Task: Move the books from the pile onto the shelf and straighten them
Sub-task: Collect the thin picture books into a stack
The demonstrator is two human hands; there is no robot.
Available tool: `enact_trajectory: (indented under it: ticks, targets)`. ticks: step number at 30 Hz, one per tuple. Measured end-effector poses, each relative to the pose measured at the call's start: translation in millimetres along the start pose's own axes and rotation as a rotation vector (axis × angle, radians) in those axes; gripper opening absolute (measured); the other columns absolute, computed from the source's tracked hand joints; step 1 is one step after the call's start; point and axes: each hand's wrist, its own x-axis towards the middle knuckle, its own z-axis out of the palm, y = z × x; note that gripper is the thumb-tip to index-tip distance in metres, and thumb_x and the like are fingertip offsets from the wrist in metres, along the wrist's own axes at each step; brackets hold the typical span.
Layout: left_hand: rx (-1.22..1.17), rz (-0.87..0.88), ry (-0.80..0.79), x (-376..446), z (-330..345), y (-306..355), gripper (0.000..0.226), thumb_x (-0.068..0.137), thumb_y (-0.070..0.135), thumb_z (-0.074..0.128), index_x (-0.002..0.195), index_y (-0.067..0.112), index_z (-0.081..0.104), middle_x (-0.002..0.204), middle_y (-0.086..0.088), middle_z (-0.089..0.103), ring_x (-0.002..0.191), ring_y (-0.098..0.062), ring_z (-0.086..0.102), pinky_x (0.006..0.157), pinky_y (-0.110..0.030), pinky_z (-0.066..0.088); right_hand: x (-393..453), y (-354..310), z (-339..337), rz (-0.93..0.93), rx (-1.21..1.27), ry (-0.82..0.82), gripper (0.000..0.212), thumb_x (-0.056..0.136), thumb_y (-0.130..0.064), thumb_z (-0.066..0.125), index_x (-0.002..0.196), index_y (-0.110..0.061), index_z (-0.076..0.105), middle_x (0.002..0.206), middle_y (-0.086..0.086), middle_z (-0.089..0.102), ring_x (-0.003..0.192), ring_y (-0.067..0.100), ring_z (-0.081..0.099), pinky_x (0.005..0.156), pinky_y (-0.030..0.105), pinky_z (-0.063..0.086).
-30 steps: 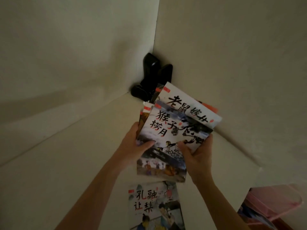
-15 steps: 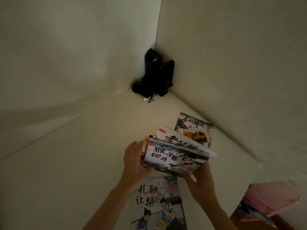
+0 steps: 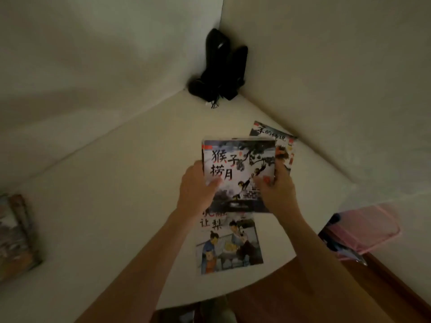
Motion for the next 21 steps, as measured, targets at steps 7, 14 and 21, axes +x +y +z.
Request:
enact_trajectory:
  ticks: [7,14,21]
  targets:
    - [0.336,-0.271,-0.222,-75.6,10.9,-27.0,0.05,0.086,0.04,0.064,0.12,0.008,0.045,0.122,-0.009,0.042,0.108,-0.02,0.047,0.085,-0.023,0.04,-67.1,33.1,22.8,0.309,-0.232,-0.205,0.052,0.087,-0.018,0.066,0.132,-0.007,0.042,0.125,0.017,0.049,0.098,0.028,0.055,0.078,0.034,0.05]
    - [0.141,-0.307,-0.085,-100.2,23.7,-26.6,0.048,0.084,0.008,0.067,0.123,0.004,0.038,0.122,-0.012,0.042,0.109,-0.021,0.048,0.09,-0.03,0.051,-74.1,40.2,44.4,0.397,-0.288,-0.148,0.048,0.084,-0.014,0.066,0.125,-0.006,0.042,0.119,0.019,0.055,0.107,0.035,0.057,0.091,0.046,0.051]
    - [-0.259,-0.388,-0.061,-80.0,25.7,-49.6,0.045,0.068,-0.004,0.074,0.1,0.014,0.049,0.096,-0.001,0.06,0.086,-0.015,0.063,0.052,-0.014,0.054,-55.0,51.0,38.5,0.57,-0.047,-0.207,0.08,0.075,-0.016,0.079,0.14,-0.009,0.033,0.132,0.014,0.052,0.117,0.032,0.055,0.096,0.044,0.051]
